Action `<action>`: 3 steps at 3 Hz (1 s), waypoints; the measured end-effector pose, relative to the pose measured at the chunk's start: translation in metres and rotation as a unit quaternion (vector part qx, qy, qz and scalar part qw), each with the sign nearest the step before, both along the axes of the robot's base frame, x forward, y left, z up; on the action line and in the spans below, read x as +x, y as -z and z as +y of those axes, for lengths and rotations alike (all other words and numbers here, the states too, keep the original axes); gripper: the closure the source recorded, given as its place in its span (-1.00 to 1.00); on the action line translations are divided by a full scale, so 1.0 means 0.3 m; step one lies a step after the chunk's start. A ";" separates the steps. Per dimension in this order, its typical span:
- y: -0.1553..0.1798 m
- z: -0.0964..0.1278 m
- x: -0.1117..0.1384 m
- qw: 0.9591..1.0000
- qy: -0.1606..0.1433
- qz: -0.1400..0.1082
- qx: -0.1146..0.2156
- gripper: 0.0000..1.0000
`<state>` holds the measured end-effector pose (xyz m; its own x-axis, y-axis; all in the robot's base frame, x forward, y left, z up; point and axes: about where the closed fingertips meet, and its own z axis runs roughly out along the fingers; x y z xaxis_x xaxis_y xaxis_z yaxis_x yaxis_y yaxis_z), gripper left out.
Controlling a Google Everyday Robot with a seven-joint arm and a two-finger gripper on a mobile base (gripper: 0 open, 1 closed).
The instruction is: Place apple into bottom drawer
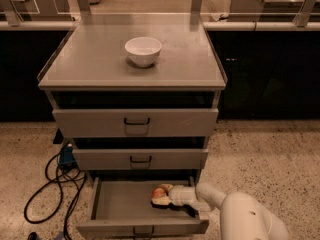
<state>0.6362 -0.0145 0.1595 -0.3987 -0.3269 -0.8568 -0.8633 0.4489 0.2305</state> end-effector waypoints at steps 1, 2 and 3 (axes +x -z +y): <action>0.000 0.000 0.000 1.000 0.000 0.000 0.000 0.16; 0.000 0.000 0.000 1.000 0.000 0.000 0.000 -0.31; 0.000 0.000 0.000 1.000 0.000 0.000 0.000 -0.76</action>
Offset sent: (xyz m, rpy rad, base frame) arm 0.0000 0.0000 0.0000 0.0000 0.0000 0.0000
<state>0.6362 -0.0144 0.1595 -0.3987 -0.3269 -0.8568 -0.8634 0.4488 0.2305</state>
